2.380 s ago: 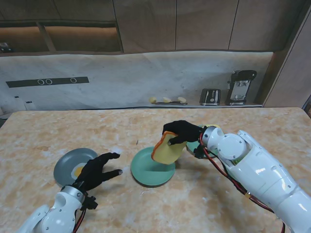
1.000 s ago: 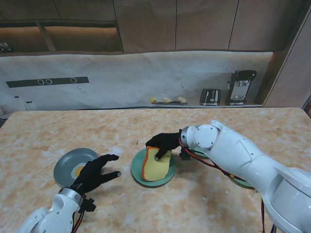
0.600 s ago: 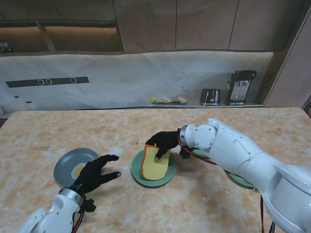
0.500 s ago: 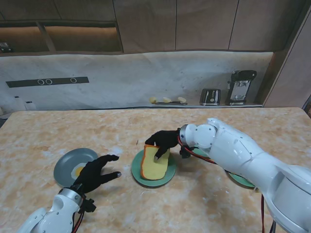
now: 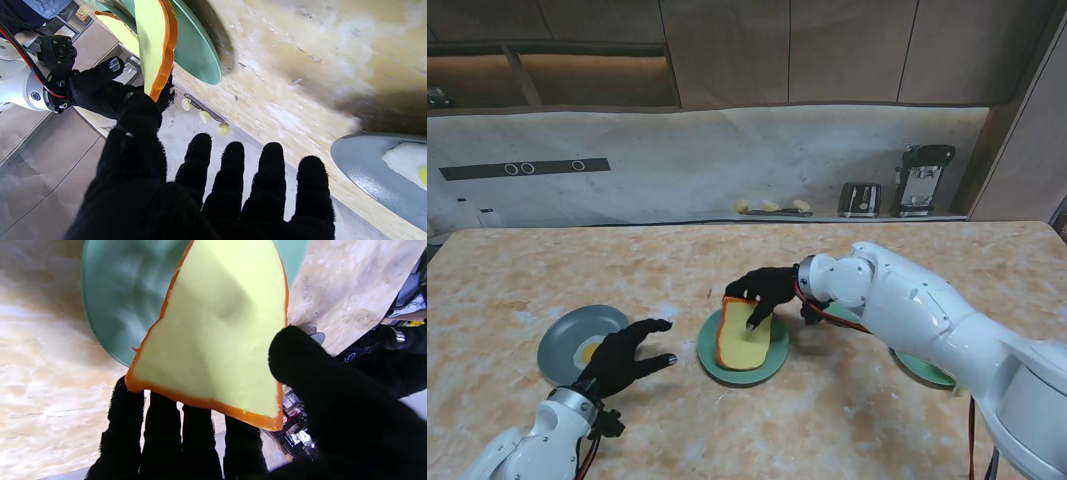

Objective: Prepare sandwich (Bread, lettuce, and egg)

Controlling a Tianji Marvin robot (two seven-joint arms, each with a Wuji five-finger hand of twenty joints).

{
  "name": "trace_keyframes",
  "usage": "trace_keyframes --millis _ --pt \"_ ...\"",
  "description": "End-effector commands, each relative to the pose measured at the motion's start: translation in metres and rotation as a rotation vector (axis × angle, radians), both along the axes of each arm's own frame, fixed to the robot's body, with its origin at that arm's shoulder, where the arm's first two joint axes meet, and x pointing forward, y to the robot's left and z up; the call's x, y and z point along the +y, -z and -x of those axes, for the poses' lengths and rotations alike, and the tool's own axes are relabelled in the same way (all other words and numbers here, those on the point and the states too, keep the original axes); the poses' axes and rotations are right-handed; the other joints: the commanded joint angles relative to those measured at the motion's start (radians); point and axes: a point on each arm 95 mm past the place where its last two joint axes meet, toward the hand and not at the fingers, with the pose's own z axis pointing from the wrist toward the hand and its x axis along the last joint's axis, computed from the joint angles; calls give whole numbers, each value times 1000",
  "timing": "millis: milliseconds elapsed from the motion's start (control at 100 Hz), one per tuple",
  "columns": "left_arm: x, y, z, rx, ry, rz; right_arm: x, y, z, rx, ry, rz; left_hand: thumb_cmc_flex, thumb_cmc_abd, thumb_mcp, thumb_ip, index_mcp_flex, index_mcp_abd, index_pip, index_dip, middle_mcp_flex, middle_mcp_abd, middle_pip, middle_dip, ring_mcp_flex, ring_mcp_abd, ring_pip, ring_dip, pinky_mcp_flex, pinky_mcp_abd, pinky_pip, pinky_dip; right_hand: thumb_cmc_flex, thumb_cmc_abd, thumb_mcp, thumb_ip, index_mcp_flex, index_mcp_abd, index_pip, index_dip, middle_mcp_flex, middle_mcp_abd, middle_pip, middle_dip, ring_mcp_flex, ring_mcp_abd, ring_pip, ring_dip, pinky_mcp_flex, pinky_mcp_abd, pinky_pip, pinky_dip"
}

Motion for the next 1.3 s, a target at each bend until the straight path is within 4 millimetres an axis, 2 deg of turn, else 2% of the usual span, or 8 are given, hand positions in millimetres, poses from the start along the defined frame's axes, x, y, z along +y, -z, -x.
trace_keyframes --millis 0,370,530,650,1050,1160,1240,1290 --pt "-2 2 2 15 9 1 2 0 2 5 -14 14 8 22 -5 -23 15 -15 7 8 -11 -10 4 8 -20 -19 1 15 -11 2 8 24 -38 -4 -28 13 -49 -31 -19 -17 -62 -24 -23 -719 -60 -30 -31 -29 -54 4 -49 -25" --pt "-1 2 3 14 8 0 -2 -3 4 -4 -36 68 8 22 -5 -23 17 -15 9 9 -11 -11 4 8 -20 -20 1 15 -10 1 8 24 -106 4 -123 8 -183 -73 -102 -84 -202 -30 -92 -762 -205 -49 -144 -92 -191 33 -292 -116" --pt "-1 2 2 13 7 1 -4 -5 4 -12 -39 87 7 22 -6 -23 17 -16 9 9 -9 -11 5 8 -19 -20 2 15 -10 2 8 24 -96 52 -206 26 -211 -75 -116 -109 -252 -28 -99 -772 -263 -57 -176 -110 -239 34 -389 -147" --pt "-1 2 3 14 7 2 -4 -5 4 -46 -36 95 8 22 -6 -23 17 -15 9 9 -10 -12 4 8 -19 -19 2 15 -10 2 8 24 -77 110 -337 55 -248 -77 -117 -127 -281 -26 -146 -800 -305 -60 -192 -127 -276 30 -446 -163" --pt "-1 3 4 10 11 2 -8 -9 8 -213 -128 254 9 22 -6 -23 18 -15 9 9 -8 -11 5 8 -19 -19 2 15 -10 3 9 24 -129 136 -386 89 -268 -50 -150 -154 -282 -19 -191 -816 -314 -60 -198 -142 -273 31 -452 -167" --pt "-1 3 4 11 11 1 -9 -9 9 -261 -124 285 8 23 -6 -23 19 -15 9 9 -8 -10 5 8 -19 -18 2 15 -10 3 9 24 -138 150 -371 91 -263 -29 -260 -221 -280 -11 -255 -840 -326 -58 -197 -148 -277 29 -446 -177" --pt "-1 3 5 12 11 0 -10 -8 10 -282 -125 303 8 24 -6 -23 19 -14 9 9 -9 -11 4 8 -19 -18 2 16 -10 3 9 24 -146 156 -366 90 -248 -46 -419 -307 -277 -7 -348 -875 -346 -59 -213 -162 -293 27 -452 -196" --pt "-1 3 5 12 11 0 -10 -8 10 -300 -129 310 8 24 -5 -22 19 -15 9 9 -8 -11 5 8 -18 -19 2 16 -10 3 9 25 -150 158 -364 91 -246 -45 -470 -307 -277 -6 -362 -878 -350 -58 -216 -164 -296 29 -453 -199"
